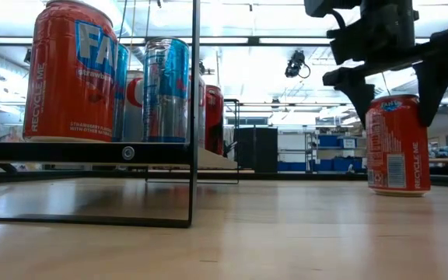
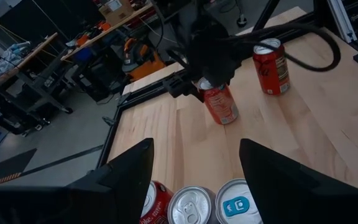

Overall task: Place canned beverage on shelf
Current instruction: Put the red soda can on the shelf aligned with the red soda can, then put the red black soda can on the shelf aligned with the red black soda can

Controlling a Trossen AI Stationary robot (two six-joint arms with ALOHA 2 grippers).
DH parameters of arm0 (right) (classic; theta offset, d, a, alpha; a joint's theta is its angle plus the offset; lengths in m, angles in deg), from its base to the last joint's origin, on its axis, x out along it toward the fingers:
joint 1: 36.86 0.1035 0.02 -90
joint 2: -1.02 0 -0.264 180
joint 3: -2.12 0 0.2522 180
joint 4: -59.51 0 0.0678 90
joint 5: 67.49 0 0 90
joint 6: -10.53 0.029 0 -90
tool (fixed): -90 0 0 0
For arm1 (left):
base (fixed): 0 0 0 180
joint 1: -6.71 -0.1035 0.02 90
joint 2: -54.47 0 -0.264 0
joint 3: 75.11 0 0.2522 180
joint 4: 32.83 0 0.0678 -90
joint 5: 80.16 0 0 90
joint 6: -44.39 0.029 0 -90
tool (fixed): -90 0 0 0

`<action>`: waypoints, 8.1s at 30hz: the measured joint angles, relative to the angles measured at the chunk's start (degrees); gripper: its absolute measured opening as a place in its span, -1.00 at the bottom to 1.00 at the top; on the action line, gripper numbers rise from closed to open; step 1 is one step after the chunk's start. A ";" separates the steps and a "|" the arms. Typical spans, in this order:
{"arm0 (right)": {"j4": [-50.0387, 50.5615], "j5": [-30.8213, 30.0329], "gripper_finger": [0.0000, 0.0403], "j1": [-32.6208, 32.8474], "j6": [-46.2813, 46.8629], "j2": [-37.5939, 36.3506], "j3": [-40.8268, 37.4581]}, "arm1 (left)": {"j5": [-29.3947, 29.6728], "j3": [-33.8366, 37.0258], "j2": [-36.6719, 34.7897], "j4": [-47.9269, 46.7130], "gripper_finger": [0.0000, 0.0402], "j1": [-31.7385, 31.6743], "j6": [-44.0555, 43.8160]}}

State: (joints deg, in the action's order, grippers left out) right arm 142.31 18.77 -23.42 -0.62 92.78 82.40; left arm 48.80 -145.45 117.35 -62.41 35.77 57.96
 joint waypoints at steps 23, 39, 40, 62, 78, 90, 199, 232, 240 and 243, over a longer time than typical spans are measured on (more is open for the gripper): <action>-2.11 1.63 0.89 -3.05 31.07 0.04 -0.13 | 0.00 0.00 0.00 0.00 0.24 0.00 0.04; -4.91 2.75 0.76 -3.18 32.28 -0.04 -2.04 | 0.00 0.00 0.00 0.00 0.24 0.00 -0.17; -5.89 3.03 0.72 -3.18 32.38 -0.04 -2.82 | 0.00 0.00 0.00 0.00 0.24 0.00 -0.23; -22.74 3.79 0.59 -0.45 29.28 2.19 7.22 | 0.02 0.00 0.00 0.61 0.24 0.00 0.45; -8.87 3.07 0.60 2.68 17.82 24.18 40.92 | 0.04 0.00 -0.02 0.29 0.24 0.00 0.52; -7.65 3.33 0.60 2.90 13.52 31.15 51.80 | 0.42 0.00 -0.02 -0.42 0.24 0.00 0.52; 10.04 -8.44 0.75 19.34 43.95 11.93 31.09 | 0.90 -0.02 -0.02 2.29 0.24 0.02 -2.10; -5.17 0.74 0.67 27.95 47.13 0.81 -1.62 | -1.24 -0.02 0.02 1.54 0.24 6.56 -12.82; -4.96 0.76 0.60 21.59 64.34 0.79 -1.64 | -1.25 -0.02 0.02 1.57 0.24 6.54 -12.82; -5.12 0.12 0.66 18.11 73.48 0.79 -1.64 | -1.25 -0.02 0.02 1.58 0.24 6.54 -12.82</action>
State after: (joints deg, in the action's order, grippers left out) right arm 137.19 18.89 -5.31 72.86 93.57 80.76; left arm 47.56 -145.47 117.37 -60.83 42.30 45.14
